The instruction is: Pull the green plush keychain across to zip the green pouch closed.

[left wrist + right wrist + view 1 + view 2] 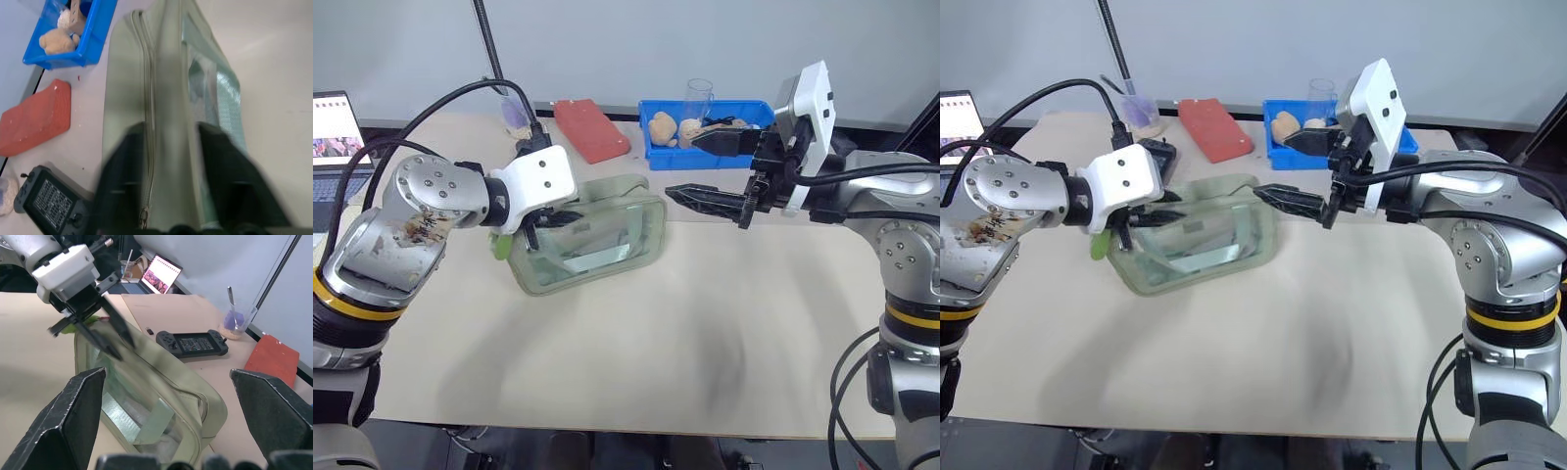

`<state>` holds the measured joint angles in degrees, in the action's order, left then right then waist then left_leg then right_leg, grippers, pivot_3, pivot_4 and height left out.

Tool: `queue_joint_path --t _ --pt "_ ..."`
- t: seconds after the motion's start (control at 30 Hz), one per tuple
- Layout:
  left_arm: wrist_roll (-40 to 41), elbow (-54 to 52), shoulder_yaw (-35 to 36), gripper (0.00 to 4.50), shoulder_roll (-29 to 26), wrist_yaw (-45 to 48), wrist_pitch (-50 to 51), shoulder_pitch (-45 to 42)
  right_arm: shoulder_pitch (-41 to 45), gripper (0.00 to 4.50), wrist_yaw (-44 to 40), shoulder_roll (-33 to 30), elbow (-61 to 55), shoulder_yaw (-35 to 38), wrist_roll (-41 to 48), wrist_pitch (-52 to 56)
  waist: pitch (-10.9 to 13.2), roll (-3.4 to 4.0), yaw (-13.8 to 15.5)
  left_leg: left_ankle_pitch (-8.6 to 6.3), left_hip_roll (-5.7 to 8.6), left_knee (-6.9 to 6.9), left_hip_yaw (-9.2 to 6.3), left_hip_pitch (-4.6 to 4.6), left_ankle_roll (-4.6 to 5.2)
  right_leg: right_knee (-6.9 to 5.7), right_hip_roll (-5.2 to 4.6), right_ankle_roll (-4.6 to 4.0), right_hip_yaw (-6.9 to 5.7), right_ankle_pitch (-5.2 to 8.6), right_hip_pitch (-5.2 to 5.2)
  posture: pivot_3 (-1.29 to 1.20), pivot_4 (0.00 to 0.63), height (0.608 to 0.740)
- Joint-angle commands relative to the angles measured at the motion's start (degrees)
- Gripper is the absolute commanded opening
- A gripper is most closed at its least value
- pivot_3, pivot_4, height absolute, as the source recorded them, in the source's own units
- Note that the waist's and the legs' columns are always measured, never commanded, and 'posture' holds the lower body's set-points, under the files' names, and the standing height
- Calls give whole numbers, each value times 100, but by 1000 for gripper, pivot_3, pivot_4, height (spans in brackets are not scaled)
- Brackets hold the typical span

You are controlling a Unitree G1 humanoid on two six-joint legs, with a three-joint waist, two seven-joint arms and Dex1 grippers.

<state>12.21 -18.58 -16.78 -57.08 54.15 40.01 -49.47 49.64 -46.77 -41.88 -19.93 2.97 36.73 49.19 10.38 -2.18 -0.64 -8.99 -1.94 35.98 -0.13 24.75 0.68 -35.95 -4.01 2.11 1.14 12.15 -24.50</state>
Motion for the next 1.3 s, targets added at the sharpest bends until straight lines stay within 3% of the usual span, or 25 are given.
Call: queue_joint_path --t 0.03,0.23,0.47,0.67,0.93,1.3 --pt "-271 148 142 42 32 31 -267 -30 33 4500 90 -126 -111 137 -56 -62 0 0 -2 0 0 0 0 0 0 0 0 0 0 0 0 0 150 740" --pt "316 640 754 42 448 780 -1543 -62 136 4500 -108 -302 89 91 -122 -194 0 0 7 0 0 2 0 1 0 -5 -1 -5 0 -3 -1 0 150 740" --pt "49 1693 650 42 457 1944 -3387 -164 35 4500 -501 -462 440 -62 -389 -587 0 0 -16 0 0 9 1 7 0 -4 0 -12 0 -8 -4 0 150 740" --pt "-267 2189 582 42 619 2328 -4427 -280 -130 4500 -649 -488 274 -5 -292 -523 0 0 -7 0 -1 10 1 8 1 -9 1 -20 0 -13 -6 0 150 740" --pt "-459 2412 688 42 653 2479 -4676 -667 -119 4500 -637 -462 232 -21 -326 -501 0 0 -9 0 -2 24 1 14 1 -15 1 -10 0 -10 -7 0 150 740" --pt "-397 1758 791 42 513 2353 -4335 -98 -2 4500 -588 -433 269 -122 -403 -497 0 0 -11 0 -2 28 0 16 1 -19 1 -10 0 -11 -8 0 150 740"
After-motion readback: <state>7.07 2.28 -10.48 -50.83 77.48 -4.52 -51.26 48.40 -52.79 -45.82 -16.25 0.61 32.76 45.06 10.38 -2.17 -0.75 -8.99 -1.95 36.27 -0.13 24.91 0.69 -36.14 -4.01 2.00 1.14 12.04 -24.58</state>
